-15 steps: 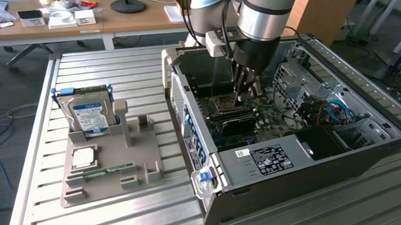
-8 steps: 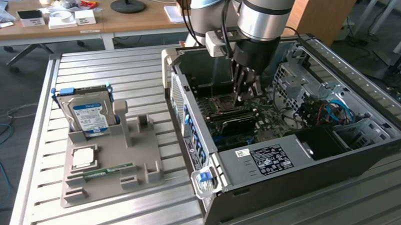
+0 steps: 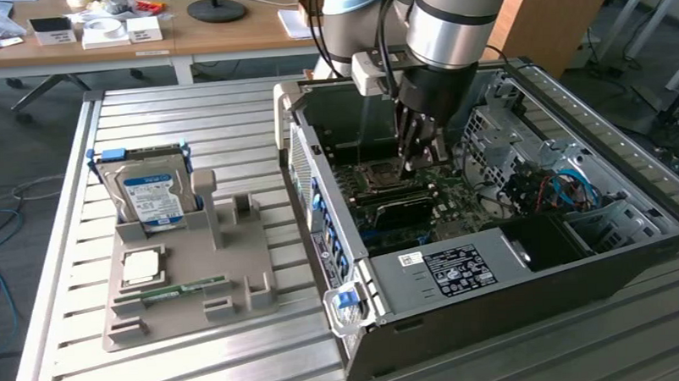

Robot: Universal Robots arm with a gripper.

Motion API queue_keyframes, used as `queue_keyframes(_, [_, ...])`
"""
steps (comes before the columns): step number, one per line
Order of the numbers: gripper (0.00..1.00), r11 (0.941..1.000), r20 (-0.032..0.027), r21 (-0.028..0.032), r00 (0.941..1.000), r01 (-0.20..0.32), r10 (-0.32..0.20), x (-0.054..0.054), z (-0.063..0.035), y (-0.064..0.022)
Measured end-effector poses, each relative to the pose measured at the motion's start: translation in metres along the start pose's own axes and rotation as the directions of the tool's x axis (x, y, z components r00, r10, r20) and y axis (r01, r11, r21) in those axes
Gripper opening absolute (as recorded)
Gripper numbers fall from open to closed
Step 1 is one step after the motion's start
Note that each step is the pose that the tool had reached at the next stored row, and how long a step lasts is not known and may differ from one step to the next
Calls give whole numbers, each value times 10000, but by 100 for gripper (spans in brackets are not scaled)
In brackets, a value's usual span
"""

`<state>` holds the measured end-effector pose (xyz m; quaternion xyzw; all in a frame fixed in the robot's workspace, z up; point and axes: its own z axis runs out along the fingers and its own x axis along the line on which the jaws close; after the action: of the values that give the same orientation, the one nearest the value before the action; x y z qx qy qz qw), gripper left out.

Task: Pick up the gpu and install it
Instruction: 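Press down on the gpu until it lock into place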

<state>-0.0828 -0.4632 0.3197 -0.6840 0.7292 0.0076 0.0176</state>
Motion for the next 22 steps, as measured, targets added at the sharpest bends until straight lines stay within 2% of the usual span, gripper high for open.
queue_keyframes(7, [11, 10000, 1, 1, 10000, 3, -3, 4, 110, 1])
queue_keyframes(13, [11, 10000, 0, 0, 10000, 2, -2, 4, 117, 1])
queue_keyframes(19, [11, 10000, 0, 1, 10000, 2, -2, 8, 214, 11])
queue_keyframes(22, [11, 10000, -2, 0, 10000, 3, -3, 9, 231, 13])
